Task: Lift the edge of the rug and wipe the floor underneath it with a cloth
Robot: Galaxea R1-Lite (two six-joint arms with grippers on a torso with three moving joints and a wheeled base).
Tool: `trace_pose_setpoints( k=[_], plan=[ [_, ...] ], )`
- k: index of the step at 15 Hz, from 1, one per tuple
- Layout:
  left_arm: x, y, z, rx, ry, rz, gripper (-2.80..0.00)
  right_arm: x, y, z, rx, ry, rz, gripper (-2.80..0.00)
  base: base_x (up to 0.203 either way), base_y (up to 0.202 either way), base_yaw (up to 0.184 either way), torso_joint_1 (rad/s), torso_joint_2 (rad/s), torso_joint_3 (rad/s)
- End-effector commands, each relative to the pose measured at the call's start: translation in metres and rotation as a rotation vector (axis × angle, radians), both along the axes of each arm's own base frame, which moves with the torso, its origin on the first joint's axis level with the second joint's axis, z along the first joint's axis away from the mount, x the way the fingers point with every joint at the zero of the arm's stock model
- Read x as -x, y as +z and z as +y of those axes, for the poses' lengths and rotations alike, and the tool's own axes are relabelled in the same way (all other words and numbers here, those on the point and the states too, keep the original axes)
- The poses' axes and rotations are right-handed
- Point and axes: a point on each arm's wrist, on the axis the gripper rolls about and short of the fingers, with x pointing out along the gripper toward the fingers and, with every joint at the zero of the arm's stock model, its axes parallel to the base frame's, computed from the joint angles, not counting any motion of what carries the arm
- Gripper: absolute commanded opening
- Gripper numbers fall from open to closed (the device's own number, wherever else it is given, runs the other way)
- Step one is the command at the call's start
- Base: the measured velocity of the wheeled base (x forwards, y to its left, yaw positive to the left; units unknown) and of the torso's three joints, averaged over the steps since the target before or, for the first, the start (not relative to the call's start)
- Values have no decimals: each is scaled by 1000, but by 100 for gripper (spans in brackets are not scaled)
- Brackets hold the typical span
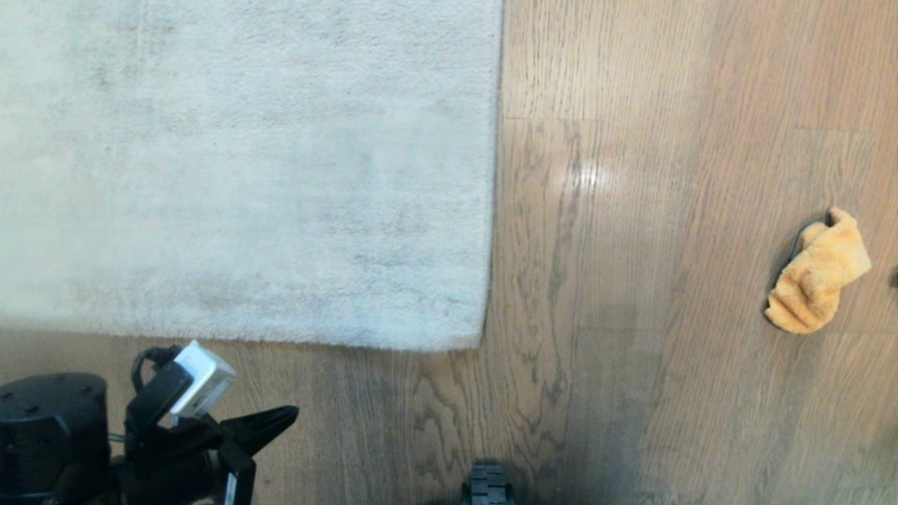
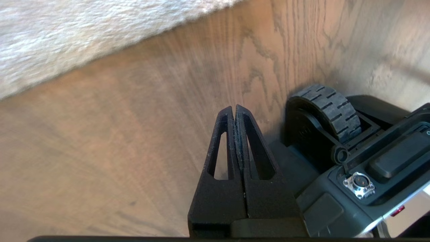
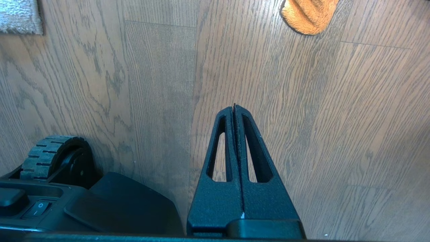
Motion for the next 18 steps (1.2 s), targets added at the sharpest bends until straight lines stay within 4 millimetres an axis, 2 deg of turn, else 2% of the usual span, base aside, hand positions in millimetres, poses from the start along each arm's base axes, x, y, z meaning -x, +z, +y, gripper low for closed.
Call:
trace_pose_setpoints(
  k=[1, 6, 9, 13, 18],
  plan=[
    [20, 9, 11, 24, 38, -91, -280, 0, 0, 0, 1, 0, 2, -280, 0, 0, 0, 0, 0, 0],
    [39, 25, 35, 5, 185, -254, -280, 0, 0, 0, 1, 0, 2, -280, 0, 0, 0, 0, 0, 0],
    [56, 29, 41, 1, 236, -297, -280, 0, 0, 0, 1, 0, 1, -280, 0, 0, 0, 0, 0, 0],
    [87, 25, 45, -2, 294, -330, -280, 0, 0, 0, 1, 0, 1, -280, 0, 0, 0, 0, 0, 0],
    [124, 10, 44, 17, 324, -355, -280, 0, 0, 0, 1, 0, 1, -280, 0, 0, 0, 0, 0, 0]
  ],
)
